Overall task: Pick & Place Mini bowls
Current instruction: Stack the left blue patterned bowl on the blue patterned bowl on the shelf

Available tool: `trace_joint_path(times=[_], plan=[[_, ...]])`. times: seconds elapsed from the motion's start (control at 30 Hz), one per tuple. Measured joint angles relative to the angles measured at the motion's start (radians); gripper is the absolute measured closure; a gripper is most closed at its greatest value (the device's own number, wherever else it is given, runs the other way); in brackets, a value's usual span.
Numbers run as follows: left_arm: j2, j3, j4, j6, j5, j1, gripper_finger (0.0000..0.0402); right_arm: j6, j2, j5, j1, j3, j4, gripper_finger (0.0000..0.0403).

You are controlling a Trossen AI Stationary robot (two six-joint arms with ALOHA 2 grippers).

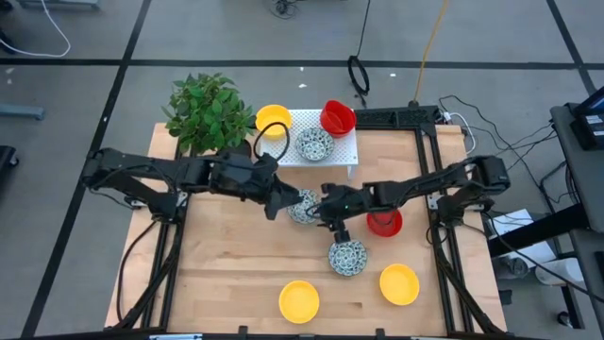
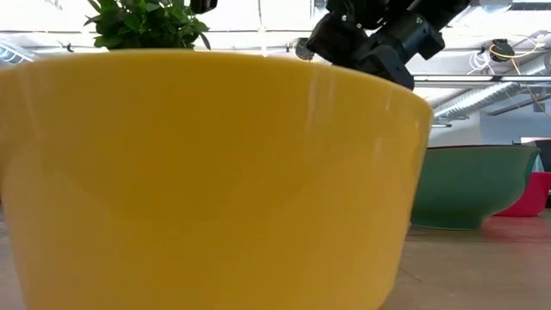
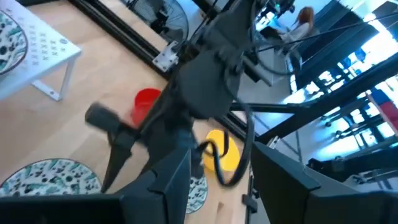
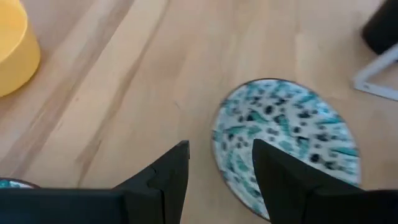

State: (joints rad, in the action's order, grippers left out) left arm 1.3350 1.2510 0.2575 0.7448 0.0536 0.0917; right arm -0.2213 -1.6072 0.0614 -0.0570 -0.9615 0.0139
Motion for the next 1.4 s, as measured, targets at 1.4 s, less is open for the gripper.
trace_joint_path(times=[1.4], plan=[[0.001, -0.001, -0.503, -0.088, 0.026, -0.029, 0.0231, -0.078, -0.207, -0.113, -0.012, 0.000, 0.234, 0.0392]])
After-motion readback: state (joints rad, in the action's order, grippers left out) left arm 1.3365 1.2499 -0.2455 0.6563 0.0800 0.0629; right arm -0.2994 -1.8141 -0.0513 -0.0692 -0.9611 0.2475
